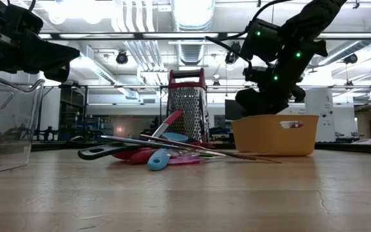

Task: Pick & Place Kitchen Items
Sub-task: Put the blue table knife into the yellow bin, then put the gold table knife into the yellow bin

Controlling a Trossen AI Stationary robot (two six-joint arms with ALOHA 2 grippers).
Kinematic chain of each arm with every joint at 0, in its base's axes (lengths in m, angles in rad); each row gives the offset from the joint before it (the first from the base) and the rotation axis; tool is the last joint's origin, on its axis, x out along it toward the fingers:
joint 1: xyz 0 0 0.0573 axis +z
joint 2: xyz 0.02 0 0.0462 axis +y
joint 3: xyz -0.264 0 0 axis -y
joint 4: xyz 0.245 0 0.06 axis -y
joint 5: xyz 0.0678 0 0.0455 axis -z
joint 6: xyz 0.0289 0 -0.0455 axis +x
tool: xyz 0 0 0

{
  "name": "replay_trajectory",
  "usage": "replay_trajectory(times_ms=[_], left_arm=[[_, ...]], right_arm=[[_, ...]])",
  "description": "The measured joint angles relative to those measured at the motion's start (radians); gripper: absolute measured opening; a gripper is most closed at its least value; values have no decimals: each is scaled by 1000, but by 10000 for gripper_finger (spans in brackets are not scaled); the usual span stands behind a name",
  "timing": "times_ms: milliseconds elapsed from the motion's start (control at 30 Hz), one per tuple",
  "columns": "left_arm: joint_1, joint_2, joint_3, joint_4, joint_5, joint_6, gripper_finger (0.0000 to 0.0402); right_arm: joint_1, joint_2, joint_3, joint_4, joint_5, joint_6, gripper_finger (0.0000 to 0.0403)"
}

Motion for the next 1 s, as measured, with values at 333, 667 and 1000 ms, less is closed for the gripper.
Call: replay_trajectory(times_ms=[333, 667, 1000], left_arm=[[0, 0, 0, 0, 0, 0, 39], [0, 0, 0, 0, 0, 0, 39], [0, 0, 0, 0, 0, 0, 39]], right_arm=[[3, -8, 0, -5, 0, -2, 134], [52, -20, 67, -4, 1, -70, 162], [174, -20, 132, 124, -155, -221, 187]])
